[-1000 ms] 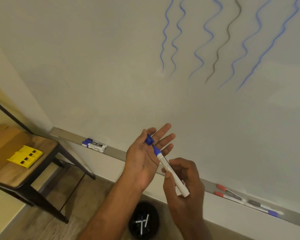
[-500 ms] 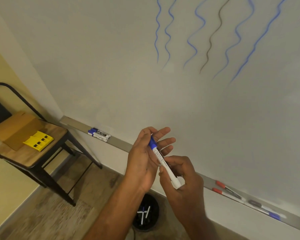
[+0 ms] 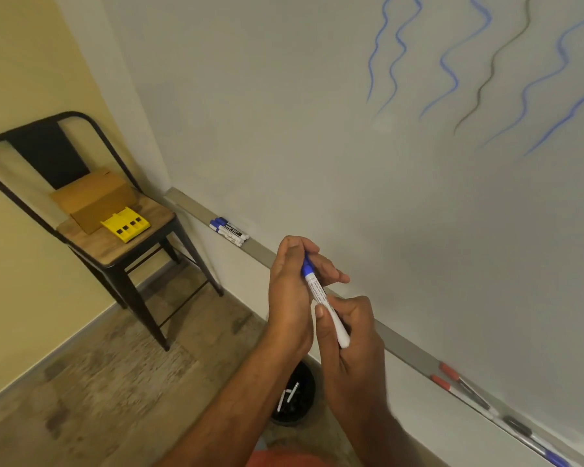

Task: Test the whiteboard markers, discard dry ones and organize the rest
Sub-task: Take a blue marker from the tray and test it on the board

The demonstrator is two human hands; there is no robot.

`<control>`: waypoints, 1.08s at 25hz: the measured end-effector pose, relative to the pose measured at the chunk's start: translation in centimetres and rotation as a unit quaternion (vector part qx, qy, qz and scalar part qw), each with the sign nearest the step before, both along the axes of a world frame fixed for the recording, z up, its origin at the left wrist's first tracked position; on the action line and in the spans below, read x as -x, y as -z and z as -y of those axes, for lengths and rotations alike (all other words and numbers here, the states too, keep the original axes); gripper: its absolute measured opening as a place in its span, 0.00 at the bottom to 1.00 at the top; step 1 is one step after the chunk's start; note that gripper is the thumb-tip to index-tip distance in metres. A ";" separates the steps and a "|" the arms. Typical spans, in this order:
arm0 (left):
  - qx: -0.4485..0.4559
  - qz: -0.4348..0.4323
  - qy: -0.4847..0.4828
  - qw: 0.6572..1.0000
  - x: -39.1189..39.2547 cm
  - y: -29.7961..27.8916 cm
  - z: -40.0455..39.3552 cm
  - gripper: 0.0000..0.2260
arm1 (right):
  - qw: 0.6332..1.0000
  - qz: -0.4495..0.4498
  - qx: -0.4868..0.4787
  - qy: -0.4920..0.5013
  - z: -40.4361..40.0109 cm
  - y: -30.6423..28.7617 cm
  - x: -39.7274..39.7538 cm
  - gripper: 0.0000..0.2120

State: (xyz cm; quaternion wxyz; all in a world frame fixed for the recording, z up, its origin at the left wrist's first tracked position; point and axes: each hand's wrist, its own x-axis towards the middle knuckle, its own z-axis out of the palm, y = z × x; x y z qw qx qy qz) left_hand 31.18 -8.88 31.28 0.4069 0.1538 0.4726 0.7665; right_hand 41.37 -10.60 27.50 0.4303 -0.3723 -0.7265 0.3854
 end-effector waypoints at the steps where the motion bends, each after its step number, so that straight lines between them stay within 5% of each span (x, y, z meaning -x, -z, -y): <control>1: -0.001 -0.006 0.001 1.000 0.1 0.2 -0.1 0.15 | 1.000 -0.008 0.006 -0.007 -0.1 -0.1 0.1 0.09; 14: 0.044 -0.122 0.011 0.991 4.2 2.4 -2.3 0.14 | 0.992 -0.087 0.095 -0.008 -2.7 1.9 4.1 0.10; 21: 0.140 -0.121 0.010 0.983 11.8 6.6 -4.4 0.14 | 0.989 0.004 0.146 -0.023 -8.0 4.6 10.0 0.04; 27: 0.219 -0.066 0.035 0.973 18.2 12.5 -5.7 0.13 | 0.970 0.184 0.142 -0.072 -10.5 9.1 15.0 0.08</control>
